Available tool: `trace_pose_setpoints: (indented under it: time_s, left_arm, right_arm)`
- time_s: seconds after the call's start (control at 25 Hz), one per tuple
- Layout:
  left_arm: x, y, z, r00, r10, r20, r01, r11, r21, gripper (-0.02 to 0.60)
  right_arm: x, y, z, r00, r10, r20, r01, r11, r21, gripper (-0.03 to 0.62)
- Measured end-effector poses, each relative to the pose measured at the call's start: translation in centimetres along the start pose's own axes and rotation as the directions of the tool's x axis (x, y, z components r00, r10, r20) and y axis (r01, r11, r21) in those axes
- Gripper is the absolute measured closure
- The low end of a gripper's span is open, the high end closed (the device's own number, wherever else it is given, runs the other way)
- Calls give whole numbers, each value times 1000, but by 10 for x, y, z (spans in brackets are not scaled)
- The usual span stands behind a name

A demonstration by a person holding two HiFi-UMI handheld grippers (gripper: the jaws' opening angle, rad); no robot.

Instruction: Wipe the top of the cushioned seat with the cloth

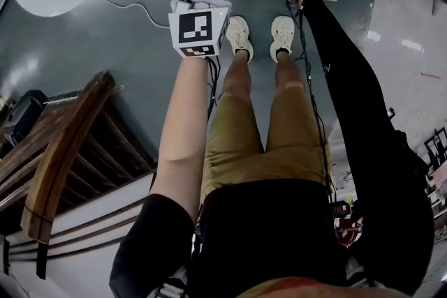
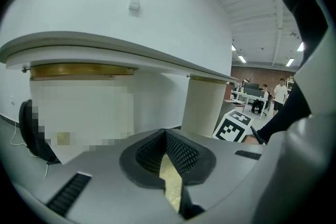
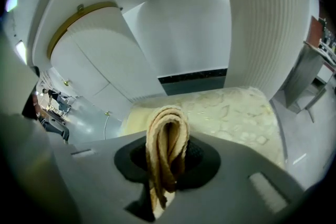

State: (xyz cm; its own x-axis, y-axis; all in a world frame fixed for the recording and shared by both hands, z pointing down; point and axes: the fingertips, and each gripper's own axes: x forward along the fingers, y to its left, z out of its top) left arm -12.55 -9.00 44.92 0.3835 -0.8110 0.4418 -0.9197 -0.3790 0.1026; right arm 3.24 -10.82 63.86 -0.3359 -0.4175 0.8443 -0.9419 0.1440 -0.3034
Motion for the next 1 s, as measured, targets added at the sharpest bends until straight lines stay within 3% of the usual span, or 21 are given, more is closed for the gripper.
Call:
trace_pose_setpoints:
  time_s: [0.36,0.6,0.8,1.0]
  left_arm:
    - [34,-72,15,1000,-25,-1,25,1000,13,574]
    - [49,-107,21,1000,-22,5,22,999,29,574]
    - [54,-119,16,1000,-18,-6,18,999,36,575]
    - [48,-124,8,999,-36,-23,38,998,54,574]
  right_arm:
    - [-62,-159,-5,986,-167,9,166,985,43,539]
    - [-100,-253,-9,943,-332,4,330,938,109,539]
    - [-117,-282,-12,933,-360,16,354,923,149,539]
    - [-131,-276,-11,932,-359,56,348,927,140,539]
